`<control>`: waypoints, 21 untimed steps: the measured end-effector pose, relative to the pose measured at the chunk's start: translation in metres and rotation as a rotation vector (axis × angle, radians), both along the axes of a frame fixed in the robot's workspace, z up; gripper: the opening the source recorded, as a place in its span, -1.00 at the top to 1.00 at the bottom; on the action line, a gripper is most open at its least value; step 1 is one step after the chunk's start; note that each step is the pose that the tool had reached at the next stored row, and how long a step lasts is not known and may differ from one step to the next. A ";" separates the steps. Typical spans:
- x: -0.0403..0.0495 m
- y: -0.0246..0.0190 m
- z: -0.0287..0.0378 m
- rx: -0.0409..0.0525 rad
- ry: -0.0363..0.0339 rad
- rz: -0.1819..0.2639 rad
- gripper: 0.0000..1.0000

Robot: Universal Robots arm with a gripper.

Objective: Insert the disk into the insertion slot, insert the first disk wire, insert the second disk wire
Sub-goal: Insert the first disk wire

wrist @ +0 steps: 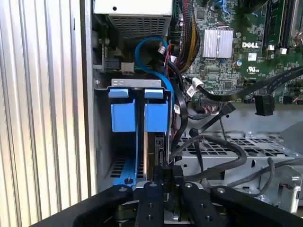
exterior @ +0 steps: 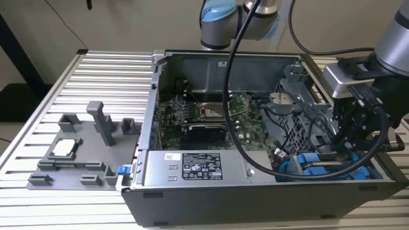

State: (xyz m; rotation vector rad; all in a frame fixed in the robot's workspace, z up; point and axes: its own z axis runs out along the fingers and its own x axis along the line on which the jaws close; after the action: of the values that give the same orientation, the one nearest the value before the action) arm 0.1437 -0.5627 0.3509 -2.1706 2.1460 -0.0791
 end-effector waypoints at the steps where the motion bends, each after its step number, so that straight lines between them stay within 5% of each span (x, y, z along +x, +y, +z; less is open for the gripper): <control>1: 0.0000 -0.0001 -0.0002 0.0000 0.0000 0.000 0.62; 15: 0.0040 -0.0043 -0.0087 0.0011 -0.0001 -0.001 0.62; 21: 0.0060 -0.0043 -0.0102 0.0140 -0.0018 -0.001 0.62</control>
State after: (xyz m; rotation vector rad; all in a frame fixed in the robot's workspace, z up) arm 0.1498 -0.5670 0.3407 -2.1613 2.1399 -0.0659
